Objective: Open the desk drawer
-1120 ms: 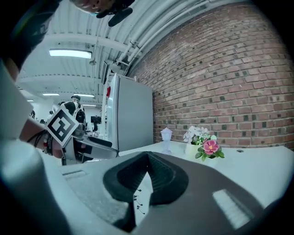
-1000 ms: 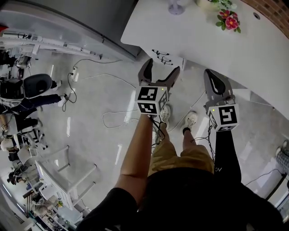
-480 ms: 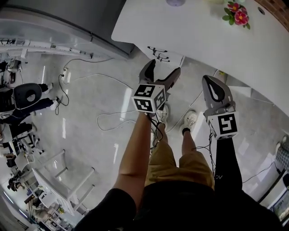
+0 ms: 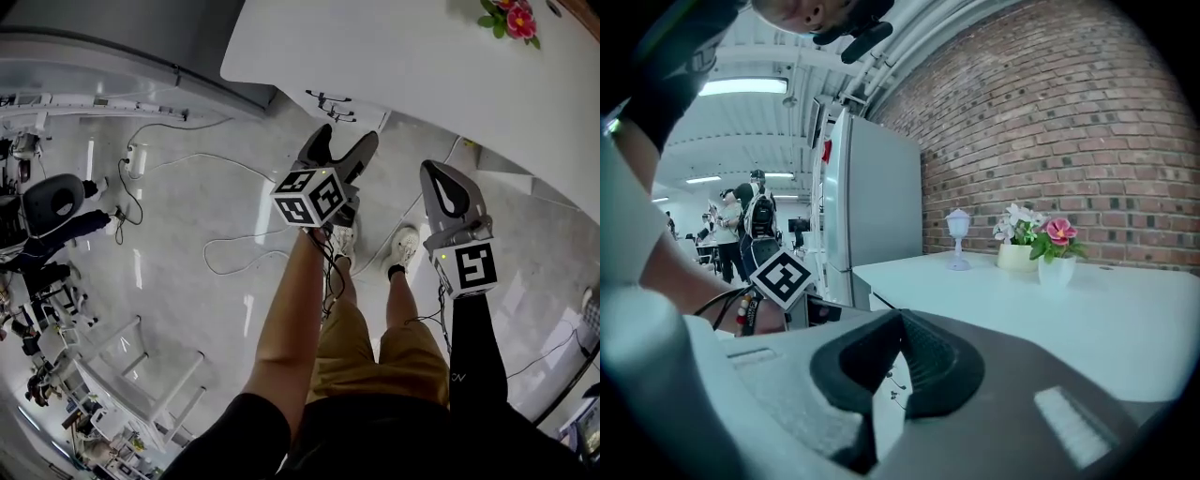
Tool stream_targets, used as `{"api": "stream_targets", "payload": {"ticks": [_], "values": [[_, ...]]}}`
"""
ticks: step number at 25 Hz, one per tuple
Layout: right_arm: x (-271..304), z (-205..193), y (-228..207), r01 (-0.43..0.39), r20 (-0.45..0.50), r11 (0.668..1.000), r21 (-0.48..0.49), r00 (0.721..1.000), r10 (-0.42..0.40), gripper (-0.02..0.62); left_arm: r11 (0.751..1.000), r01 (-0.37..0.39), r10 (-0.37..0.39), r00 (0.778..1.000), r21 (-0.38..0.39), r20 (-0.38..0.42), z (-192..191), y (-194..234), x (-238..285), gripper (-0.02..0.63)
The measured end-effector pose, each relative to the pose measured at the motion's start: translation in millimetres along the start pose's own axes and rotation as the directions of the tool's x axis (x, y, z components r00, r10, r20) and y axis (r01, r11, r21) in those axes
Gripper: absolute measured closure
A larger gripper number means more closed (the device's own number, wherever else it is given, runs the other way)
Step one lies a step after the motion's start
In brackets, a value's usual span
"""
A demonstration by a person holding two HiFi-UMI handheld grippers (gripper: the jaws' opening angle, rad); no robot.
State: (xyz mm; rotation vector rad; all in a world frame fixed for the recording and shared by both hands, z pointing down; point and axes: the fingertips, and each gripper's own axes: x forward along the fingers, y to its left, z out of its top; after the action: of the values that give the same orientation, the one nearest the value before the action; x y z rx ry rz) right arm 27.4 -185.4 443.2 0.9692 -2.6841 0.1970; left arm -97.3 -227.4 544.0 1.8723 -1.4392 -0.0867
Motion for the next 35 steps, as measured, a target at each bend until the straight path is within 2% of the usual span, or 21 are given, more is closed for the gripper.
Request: {"api": "stream_targets", "payload": {"ticks": [4, 8, 12, 15, 18, 22, 27, 30, 32, 34, 35], "values": [[15, 0, 7, -0.002, 0.024, 1.0, 0.017, 1.0, 0.002, 0.595, 0.995, 0.021, -0.017, 0.999, -0.096, 0.045, 1, 13, 5, 0.153], [29, 4, 11, 0.007, 0.063, 0.998, 0.055, 0.998, -0.011, 0.595, 0.979, 0.038, -0.017, 0.994, -0.202, 0.106, 4, 29, 8, 0.153], [34, -18, 8, -0.002, 0.003, 1.0, 0.024, 1.0, 0.002, 0.595, 0.953, 0.058, -0.015, 0.99, -0.297, 0.143, 2, 44, 16, 0.153], [38, -30, 7, -0.009, -0.044, 1.0, 0.011, 0.999, 0.01, 0.595, 0.919, 0.088, -0.02, 0.984, -0.385, 0.178, 2, 52, 24, 0.153], [50, -23, 9, -0.006, 0.012, 0.999, 0.039, 1.0, 0.006, 0.595, 0.872, 0.135, -0.033, 0.975, -0.47, 0.219, 4, 62, 31, 0.153], [60, -20, 10, -0.004, 0.034, 0.999, 0.053, 0.999, 0.002, 0.595, 0.77, 0.204, -0.025, 0.956, -0.604, 0.291, 4, 82, 35, 0.153], [71, -23, 9, -0.008, 0.036, 0.998, 0.057, 0.999, 0.006, 0.595, 0.708, 0.236, -0.029, 0.951, -0.666, 0.307, -8, 92, 48, 0.156], [77, -27, 10, -0.015, 0.035, 0.998, 0.064, 0.999, 0.013, 0.595, 0.655, 0.263, -0.013, 0.941, -0.708, 0.338, -12, 100, 55, 0.163], [79, -32, 13, -0.021, 0.03, 0.997, 0.071, 0.999, 0.019, 0.595, 0.612, 0.286, -0.002, 0.933, -0.737, 0.36, -15, 105, 58, 0.173], [82, -37, 16, -0.021, 0.025, 0.997, 0.076, 0.999, 0.019, 0.595, 0.583, 0.294, 0.0, 0.932, -0.757, 0.362, -22, 111, 62, 0.226], [84, -39, 16, -0.02, 0.024, 0.997, 0.08, 1.0, 0.018, 0.595, 0.577, 0.293, -0.001, 0.934, -0.763, 0.358, -24, 113, 65, 0.293]]}}
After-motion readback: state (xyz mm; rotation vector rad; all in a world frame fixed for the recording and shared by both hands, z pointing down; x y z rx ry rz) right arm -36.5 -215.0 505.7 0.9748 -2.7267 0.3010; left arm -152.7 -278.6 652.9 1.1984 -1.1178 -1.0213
